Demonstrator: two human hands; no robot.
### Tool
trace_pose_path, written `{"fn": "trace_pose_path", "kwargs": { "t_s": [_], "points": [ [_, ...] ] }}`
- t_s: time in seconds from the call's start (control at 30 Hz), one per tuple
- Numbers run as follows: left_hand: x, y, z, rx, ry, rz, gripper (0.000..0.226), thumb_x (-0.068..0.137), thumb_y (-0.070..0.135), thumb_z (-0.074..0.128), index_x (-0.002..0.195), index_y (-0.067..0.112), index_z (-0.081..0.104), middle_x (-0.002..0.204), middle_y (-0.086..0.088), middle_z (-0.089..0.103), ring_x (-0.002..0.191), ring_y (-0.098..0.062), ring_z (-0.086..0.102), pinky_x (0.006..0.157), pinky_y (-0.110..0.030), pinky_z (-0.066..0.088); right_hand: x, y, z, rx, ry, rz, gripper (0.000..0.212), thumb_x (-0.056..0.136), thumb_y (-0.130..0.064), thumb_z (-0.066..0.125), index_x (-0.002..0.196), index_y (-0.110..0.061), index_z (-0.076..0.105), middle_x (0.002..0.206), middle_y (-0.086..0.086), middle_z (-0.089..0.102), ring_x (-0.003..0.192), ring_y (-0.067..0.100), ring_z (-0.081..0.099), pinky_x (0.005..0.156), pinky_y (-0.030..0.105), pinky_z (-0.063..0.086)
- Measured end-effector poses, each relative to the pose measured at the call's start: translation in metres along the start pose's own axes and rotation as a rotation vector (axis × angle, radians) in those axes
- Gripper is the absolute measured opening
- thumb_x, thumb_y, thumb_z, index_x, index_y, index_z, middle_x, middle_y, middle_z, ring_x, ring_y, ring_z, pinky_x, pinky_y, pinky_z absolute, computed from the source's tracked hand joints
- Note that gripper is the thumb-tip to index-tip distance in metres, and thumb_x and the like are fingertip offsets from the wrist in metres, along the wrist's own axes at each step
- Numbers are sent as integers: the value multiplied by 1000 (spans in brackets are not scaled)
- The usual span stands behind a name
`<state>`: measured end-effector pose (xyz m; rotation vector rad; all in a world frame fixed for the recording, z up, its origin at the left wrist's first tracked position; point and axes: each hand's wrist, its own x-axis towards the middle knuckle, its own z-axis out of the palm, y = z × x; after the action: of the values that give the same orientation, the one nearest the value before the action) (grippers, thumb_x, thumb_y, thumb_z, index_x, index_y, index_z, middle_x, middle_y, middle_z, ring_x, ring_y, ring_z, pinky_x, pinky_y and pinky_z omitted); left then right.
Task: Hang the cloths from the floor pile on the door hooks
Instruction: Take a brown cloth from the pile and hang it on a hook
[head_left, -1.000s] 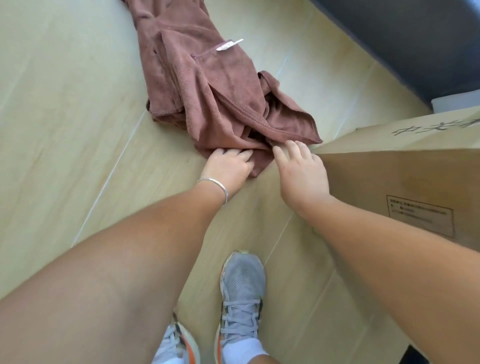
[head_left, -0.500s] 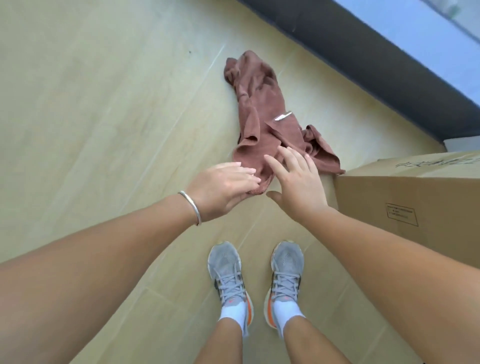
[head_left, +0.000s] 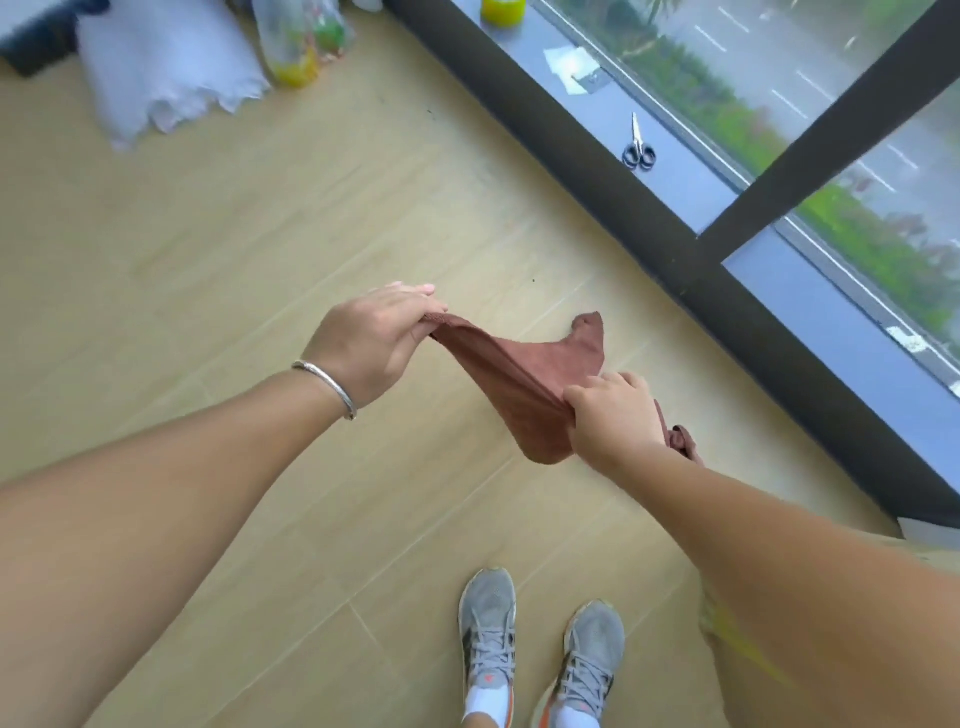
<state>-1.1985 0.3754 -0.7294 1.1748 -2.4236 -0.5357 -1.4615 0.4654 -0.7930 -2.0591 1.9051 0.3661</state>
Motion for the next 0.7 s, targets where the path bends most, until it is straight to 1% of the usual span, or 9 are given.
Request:
{"fn": "trace_pose_path", "kwargs": {
  "t_s": [0.07, 0.17, 0.23, 0.3, 0.37, 0.47, 0.57, 0.63, 0.7],
  "points": [
    [-10, -22, -41, 36, 77, -150, 22, 95, 13, 52, 106, 7, 71, 110, -7, 70, 118, -23, 59, 93, -38, 49, 21, -18, -37, -59, 53, -7, 21, 88, -24, 46, 98, -25, 65, 100, 0, 63, 103, 25, 52, 95, 36, 30],
    [-33, -58, -103, 101, 193, -362, 20, 96, 15, 54, 108, 14, 71, 119, -8, 67, 121, -22, 56, 89, -36, 45, 59, -56, -98, -101, 129, -51, 24, 90, -20, 39, 97, -21, 63, 99, 1, 64, 101, 27, 53, 100, 41, 32],
    [-55, -83, -144, 150, 256, -455, 18, 95, 20, 56, 105, 17, 71, 117, -6, 67, 121, -21, 56, 89, -37, 45, 80, -92, -138, -106, 155, -95, 18, 87, -9, 39, 94, -17, 54, 88, 5, 64, 83, 28, 54, 104, 44, 31],
    [-75, -102, -181, 192, 283, -534, 15, 94, 27, 58, 99, 22, 72, 111, 0, 69, 121, -18, 56, 88, -41, 47, 95, -127, -175, -86, 216, -136, 16, 85, 0, 38, 91, -13, 45, 64, 5, 51, 57, 23, 42, 102, 44, 34],
    [-100, -114, -220, 273, 331, -592, 11, 90, 30, 61, 92, 24, 71, 102, 0, 70, 110, -23, 61, 80, -43, 50, 104, -166, -208, -95, 296, -213, 18, 83, 3, 41, 94, -11, 45, 54, 1, 38, 51, 23, 35, 100, 42, 36],
    [-135, -125, -266, 469, 334, -679, 10, 83, 33, 60, 81, 25, 65, 85, -1, 67, 89, -31, 61, 66, -38, 48, 102, -219, -247, -113, 391, -341, 27, 78, 5, 45, 97, -13, 49, 60, -1, 44, 64, 28, 50, 108, 40, 28],
    [-175, -120, -295, 607, 377, -819, 7, 77, 31, 60, 75, 25, 60, 73, 1, 60, 79, -30, 57, 58, -31, 34, 87, -259, -264, -159, 402, -473, 33, 75, 3, 44, 101, -15, 54, 87, 1, 61, 87, 28, 60, 110, 37, 25],
    [-200, -107, -296, 639, 394, -869, 5, 74, 28, 61, 73, 24, 59, 69, 2, 58, 78, -29, 56, 57, -29, 30, 71, -271, -259, -222, 411, -536, 27, 79, -2, 47, 98, -18, 56, 92, 0, 63, 90, 26, 59, 101, 34, 29],
    [-234, -85, -286, 641, 380, -886, 3, 73, 24, 61, 71, 23, 60, 68, 3, 57, 77, -28, 56, 56, -28, 29, 52, -276, -240, -275, 416, -596, 15, 86, -10, 50, 93, -21, 57, 89, -1, 63, 87, 24, 58, 91, 32, 32]
  ]
}}
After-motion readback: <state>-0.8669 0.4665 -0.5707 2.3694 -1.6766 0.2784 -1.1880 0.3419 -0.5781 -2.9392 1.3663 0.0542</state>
